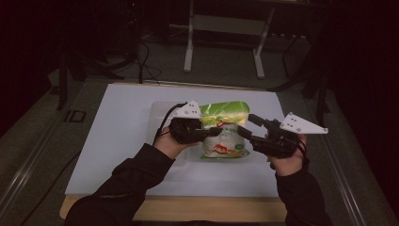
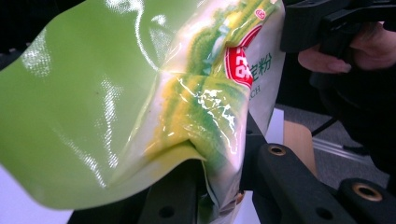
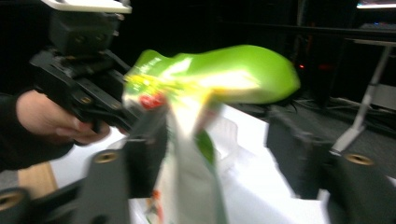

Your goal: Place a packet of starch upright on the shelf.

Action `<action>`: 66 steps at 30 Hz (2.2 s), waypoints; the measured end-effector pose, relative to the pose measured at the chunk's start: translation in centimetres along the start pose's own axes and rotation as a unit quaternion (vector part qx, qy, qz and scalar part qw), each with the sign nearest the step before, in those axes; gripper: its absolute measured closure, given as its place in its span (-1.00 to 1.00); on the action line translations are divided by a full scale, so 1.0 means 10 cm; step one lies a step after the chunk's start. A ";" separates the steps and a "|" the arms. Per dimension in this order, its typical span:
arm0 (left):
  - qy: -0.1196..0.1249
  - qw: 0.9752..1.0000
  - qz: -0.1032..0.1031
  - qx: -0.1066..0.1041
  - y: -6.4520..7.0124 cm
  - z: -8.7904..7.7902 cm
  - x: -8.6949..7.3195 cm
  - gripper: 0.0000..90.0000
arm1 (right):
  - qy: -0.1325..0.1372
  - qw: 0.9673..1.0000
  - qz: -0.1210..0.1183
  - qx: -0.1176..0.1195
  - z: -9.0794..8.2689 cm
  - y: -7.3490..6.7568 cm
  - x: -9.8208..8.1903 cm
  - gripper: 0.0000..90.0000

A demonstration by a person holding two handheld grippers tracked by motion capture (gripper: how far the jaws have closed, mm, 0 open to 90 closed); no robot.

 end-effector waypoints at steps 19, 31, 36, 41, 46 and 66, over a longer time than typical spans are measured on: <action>0.051 0.997 0.028 0.041 -0.52 -0.97 -0.09 0.84 | -0.046 0.997 0.058 0.008 -0.17 0.41 -0.57 -0.70; 0.032 0.997 0.031 0.062 -0.89 -1.19 -0.54 0.84 | -0.046 0.997 0.070 0.006 -0.25 0.49 -0.60 -0.69; 0.023 0.997 0.025 0.066 -0.96 -1.20 -0.69 0.84 | -0.049 0.996 0.076 0.007 -0.23 0.50 -0.64 -0.69; 0.011 0.997 0.021 0.080 -0.98 -1.18 -0.83 0.84 | -0.051 0.996 0.076 0.009 -0.22 0.49 -0.66 -0.68; -0.001 0.997 0.014 0.077 -0.98 -1.13 -0.94 0.84 | -0.052 0.995 0.081 0.010 -0.23 0.49 -0.69 -0.68; -0.040 0.997 -0.003 0.073 -1.02 -1.08 -1.21 0.84 | -0.057 0.994 0.091 0.021 -0.20 0.46 -0.73 -0.68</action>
Point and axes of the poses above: each handheld gripper's, and its own axes: z roughly forward along the jaws, x roughly out of its top, y roughly to its right, the point moved 9 cm from there along z, roughly forward along the jaws, and after that the axes turned 10 degrees about -x, right-handed, at the moved point
